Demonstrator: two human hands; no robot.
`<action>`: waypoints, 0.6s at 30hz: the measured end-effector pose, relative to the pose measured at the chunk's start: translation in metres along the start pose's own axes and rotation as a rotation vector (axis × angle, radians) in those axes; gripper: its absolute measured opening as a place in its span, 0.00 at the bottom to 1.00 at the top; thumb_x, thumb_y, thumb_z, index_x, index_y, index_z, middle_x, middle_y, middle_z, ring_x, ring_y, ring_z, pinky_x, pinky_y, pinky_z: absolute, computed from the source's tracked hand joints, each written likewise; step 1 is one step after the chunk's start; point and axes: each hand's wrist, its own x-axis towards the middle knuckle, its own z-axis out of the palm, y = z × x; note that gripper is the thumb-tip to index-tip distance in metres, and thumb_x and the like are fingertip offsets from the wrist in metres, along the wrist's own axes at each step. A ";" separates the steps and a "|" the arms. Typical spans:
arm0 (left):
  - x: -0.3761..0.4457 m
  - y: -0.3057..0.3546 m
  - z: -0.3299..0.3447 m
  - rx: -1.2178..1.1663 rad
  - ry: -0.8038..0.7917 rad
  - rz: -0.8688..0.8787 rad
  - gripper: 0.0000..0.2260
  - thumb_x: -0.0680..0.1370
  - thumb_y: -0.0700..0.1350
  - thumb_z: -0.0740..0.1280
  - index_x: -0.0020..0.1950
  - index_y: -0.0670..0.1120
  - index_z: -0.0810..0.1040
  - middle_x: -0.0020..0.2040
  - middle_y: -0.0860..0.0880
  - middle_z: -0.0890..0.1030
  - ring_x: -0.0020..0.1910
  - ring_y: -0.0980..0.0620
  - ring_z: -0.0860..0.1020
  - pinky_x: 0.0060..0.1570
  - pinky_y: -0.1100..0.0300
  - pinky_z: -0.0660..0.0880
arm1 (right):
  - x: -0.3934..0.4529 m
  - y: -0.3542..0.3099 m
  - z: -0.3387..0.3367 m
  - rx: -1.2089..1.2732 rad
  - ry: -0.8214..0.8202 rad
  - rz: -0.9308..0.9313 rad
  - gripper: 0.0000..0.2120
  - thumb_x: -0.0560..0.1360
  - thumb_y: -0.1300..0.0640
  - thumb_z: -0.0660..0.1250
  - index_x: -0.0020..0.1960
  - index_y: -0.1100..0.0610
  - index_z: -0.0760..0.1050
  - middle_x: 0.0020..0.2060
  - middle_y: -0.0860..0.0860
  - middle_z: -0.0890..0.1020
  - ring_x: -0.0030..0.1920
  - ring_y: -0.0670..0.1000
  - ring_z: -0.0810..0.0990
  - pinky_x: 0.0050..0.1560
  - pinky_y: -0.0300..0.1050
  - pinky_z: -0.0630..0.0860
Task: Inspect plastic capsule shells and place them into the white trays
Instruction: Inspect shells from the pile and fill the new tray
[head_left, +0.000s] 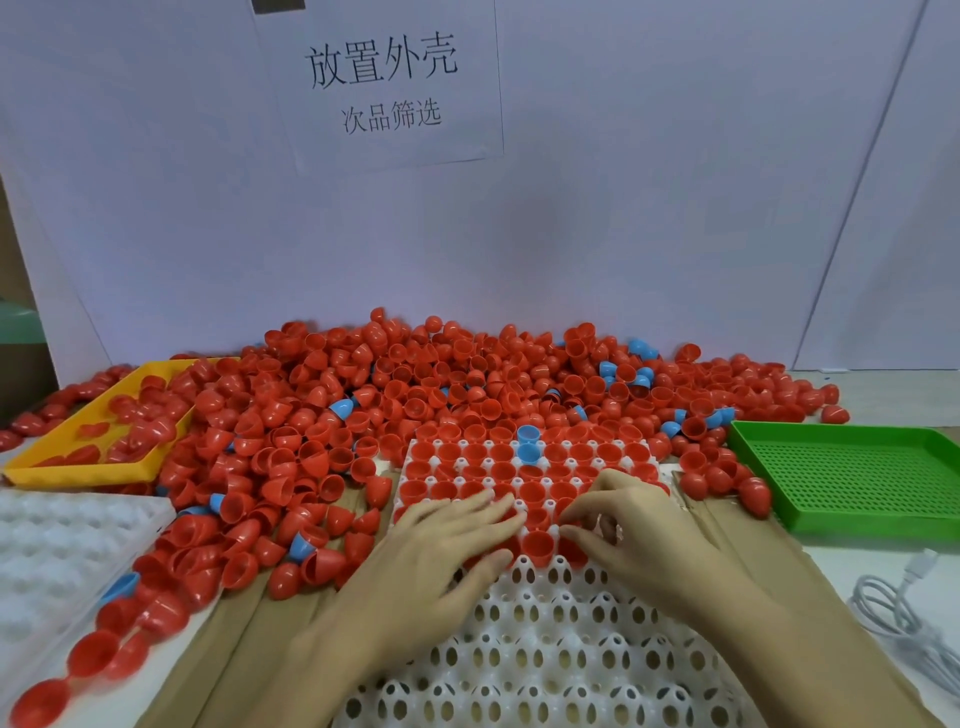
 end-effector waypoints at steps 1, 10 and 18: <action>0.000 0.000 0.001 0.003 -0.017 0.001 0.21 0.86 0.65 0.48 0.80 0.68 0.60 0.80 0.73 0.56 0.77 0.76 0.46 0.79 0.66 0.44 | 0.000 -0.001 0.001 -0.016 -0.003 -0.002 0.09 0.82 0.44 0.67 0.58 0.41 0.84 0.46 0.38 0.74 0.46 0.39 0.75 0.47 0.29 0.72; 0.001 -0.002 0.002 0.023 -0.038 0.022 0.21 0.85 0.68 0.45 0.79 0.75 0.54 0.79 0.75 0.53 0.78 0.76 0.43 0.78 0.68 0.37 | 0.000 0.004 0.001 0.032 0.040 -0.138 0.13 0.80 0.44 0.70 0.64 0.41 0.80 0.57 0.32 0.75 0.59 0.32 0.72 0.60 0.28 0.70; 0.002 -0.003 0.002 -0.014 -0.065 0.034 0.19 0.85 0.68 0.48 0.77 0.78 0.56 0.79 0.75 0.53 0.78 0.76 0.44 0.77 0.67 0.39 | 0.002 0.003 0.003 0.068 0.051 -0.135 0.10 0.81 0.45 0.70 0.61 0.41 0.83 0.54 0.32 0.77 0.56 0.32 0.74 0.55 0.28 0.71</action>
